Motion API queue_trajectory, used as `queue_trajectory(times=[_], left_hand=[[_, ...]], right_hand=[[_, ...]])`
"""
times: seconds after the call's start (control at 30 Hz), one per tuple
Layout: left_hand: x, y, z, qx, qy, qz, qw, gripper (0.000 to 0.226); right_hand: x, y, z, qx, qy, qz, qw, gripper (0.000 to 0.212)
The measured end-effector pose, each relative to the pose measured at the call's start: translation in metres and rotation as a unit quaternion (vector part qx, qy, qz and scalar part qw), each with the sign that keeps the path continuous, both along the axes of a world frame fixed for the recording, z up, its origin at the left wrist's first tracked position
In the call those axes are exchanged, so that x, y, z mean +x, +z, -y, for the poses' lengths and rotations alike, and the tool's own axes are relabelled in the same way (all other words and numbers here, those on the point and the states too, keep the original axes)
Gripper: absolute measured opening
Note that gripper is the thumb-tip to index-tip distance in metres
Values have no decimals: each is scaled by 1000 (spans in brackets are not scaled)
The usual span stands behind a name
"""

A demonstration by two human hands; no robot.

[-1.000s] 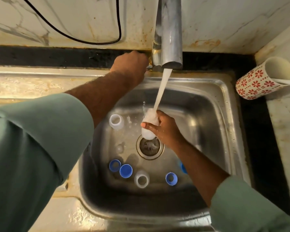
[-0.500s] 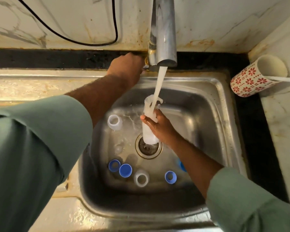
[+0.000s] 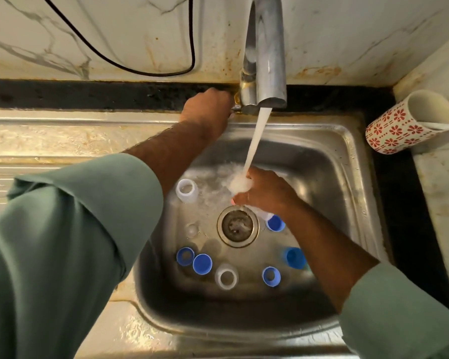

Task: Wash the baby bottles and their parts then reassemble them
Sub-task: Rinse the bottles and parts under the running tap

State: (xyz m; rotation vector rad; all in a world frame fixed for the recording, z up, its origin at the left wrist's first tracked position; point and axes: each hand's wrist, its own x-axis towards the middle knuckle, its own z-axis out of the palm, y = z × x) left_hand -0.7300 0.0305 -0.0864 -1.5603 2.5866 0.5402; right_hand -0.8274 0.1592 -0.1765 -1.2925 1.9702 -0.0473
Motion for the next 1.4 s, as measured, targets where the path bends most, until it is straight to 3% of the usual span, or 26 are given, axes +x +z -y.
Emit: queue_trajectory(times=[0.1, 0.17, 0.23, 0.27, 0.33, 0.4, 0.47, 0.57, 0.6, 0.67, 0.7, 0.77, 0.87, 0.9, 0.97, 1.03, 1.13, 1.2, 1.27, 1.4], left_hand=[[-1, 1, -1, 1, 1, 6, 1000, 26], [-1, 3, -3, 5, 5, 10, 1000, 26], [-2, 6, -5, 10, 11, 11, 1000, 27], [-3, 8, -6, 13, 15, 10, 1000, 27], [-3, 10, -8, 24, 27, 3, 999, 27], [-4, 11, -9, 33, 40, -4, 999, 28], [-4, 11, -11, 41, 52, -13, 998, 29], [-5, 12, -13, 44, 64, -25, 997, 29], [-5, 14, -13, 53, 69, -33, 996, 28], [-2, 11, -10, 93, 100, -91, 986, 18], [1, 7, -6, 136, 136, -148, 970, 19], [8, -2, -3, 226, 239, -279, 902, 25], [8, 3, 0, 258, 305, -429, 810, 25], [4, 8, 1, 255, 307, -446, 802, 27], [-3, 10, 6, 207, 312, -404, 834, 28], [-3, 5, 12, 165, 341, -350, 857, 18], [-4, -3, 3, 258, 372, -328, 829, 27], [-8, -2, -5, 300, 401, -356, 789, 31], [-11, 3, -10, 306, 426, -394, 755, 28], [-14, 13, -13, 334, 403, -467, 713, 28]], right_hand=[[4, 4, -12, -120, 171, -194, 959, 60], [2, 2, -15, -160, 231, -228, 932, 63], [-5, -2, -20, -193, 242, -159, 938, 70], [-7, -5, -25, -213, 202, -74, 953, 71], [-8, -5, -36, -241, 4, 147, 959, 59], [-7, -6, -37, -237, -227, 342, 881, 29], [-6, -8, -31, -183, -356, 468, 788, 10], [1, -8, -24, -32, -393, 684, 614, 41], [4, -10, -23, 6, -395, 713, 579, 47], [11, -15, -22, 46, -417, 724, 547, 53], [13, -17, -22, 60, -426, 721, 543, 52], [14, -19, -23, 93, -441, 693, 563, 47], [5, -9, -24, 134, -409, 615, 661, 38], [0, -3, -24, 139, -397, 587, 691, 32], [-6, 8, -25, 123, -375, 553, 734, 27], [-10, 15, -24, 97, -354, 512, 776, 45], [-8, 17, -23, 48, -353, 417, 836, 60], [-7, 17, -23, 25, -366, 411, 834, 49], [-8, 17, -24, 21, -400, 434, 807, 39], [-11, 15, -30, 21, -439, 487, 755, 42]])
